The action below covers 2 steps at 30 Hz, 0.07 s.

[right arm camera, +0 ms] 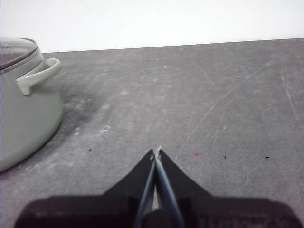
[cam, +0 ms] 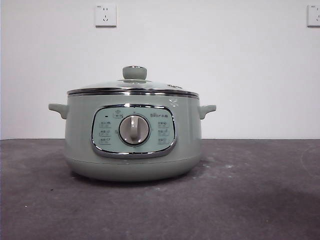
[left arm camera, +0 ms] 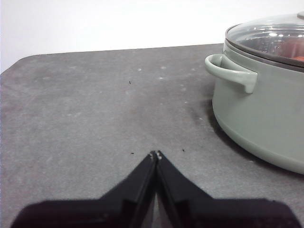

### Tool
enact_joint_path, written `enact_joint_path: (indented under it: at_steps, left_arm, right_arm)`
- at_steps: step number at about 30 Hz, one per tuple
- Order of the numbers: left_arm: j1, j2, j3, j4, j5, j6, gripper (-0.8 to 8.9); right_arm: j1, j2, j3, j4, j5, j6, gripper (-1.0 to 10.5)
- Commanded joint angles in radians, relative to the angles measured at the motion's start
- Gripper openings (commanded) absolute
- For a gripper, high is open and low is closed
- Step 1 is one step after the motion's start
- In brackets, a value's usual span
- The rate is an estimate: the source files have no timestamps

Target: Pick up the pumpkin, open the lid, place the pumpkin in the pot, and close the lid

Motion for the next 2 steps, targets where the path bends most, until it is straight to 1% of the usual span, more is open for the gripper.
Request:
enact_joint_path:
  at_steps: [1, 2]
  left_arm:
    - [0.003, -0.003, -0.015, -0.002, -0.002, -0.006, -0.04]
    - [0.003, -0.003, -0.015, -0.002, -0.002, -0.006, -0.04]
  right_arm:
    - [0.002, -0.003, -0.009, -0.007, 0.002, 0.009, 0.0]
    - [0.002, -0.003, -0.009, -0.007, 0.002, 0.009, 0.0]
